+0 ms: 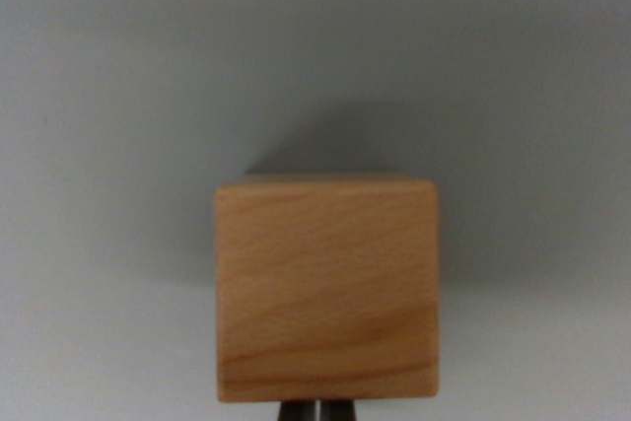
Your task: Push wooden cube
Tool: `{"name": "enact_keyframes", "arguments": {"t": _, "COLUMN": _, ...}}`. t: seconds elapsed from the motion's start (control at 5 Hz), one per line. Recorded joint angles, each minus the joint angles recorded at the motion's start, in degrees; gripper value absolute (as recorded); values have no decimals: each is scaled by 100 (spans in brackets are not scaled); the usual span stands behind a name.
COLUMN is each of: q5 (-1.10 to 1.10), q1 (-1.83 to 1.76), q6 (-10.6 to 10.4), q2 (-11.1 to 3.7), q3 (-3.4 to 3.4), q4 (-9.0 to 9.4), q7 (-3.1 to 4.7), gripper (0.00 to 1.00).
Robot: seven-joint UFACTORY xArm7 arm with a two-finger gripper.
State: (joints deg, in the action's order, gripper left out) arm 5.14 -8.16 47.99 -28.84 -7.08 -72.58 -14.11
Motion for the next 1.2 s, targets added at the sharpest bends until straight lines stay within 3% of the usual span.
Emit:
{"name": "enact_keyframes", "arguments": {"t": 0.2, "q5": 0, "q1": -4, "q6": 99, "q2": -149, "q3": 19, "q4": -249, "q7": 27, "gripper": 100}}
{"name": "enact_keyframes", "arguments": {"t": 0.4, "q5": 0, "q1": -4, "q6": 99, "q2": -149, "q3": 19, "q4": -249, "q7": 27, "gripper": 100}}
{"name": "enact_keyframes", "arguments": {"t": 0.6, "q5": 1, "q1": -8, "q6": 207, "q2": -311, "q3": 39, "q4": -520, "q7": 56, "gripper": 100}}
{"name": "enact_keyframes", "arguments": {"t": 0.8, "q5": 1, "q1": -8, "q6": 207, "q2": -311, "q3": 39, "q4": -520, "q7": 56, "gripper": 100}}
{"name": "enact_keyframes", "arguments": {"t": 1.0, "q5": 1, "q1": -13, "q6": 315, "q2": -473, "q3": 59, "q4": -791, "q7": 85, "gripper": 100}}
{"name": "enact_keyframes", "arguments": {"t": 1.2, "q5": 1, "q1": -13, "q6": 315, "q2": -473, "q3": 59, "q4": -791, "q7": 85, "gripper": 100}}
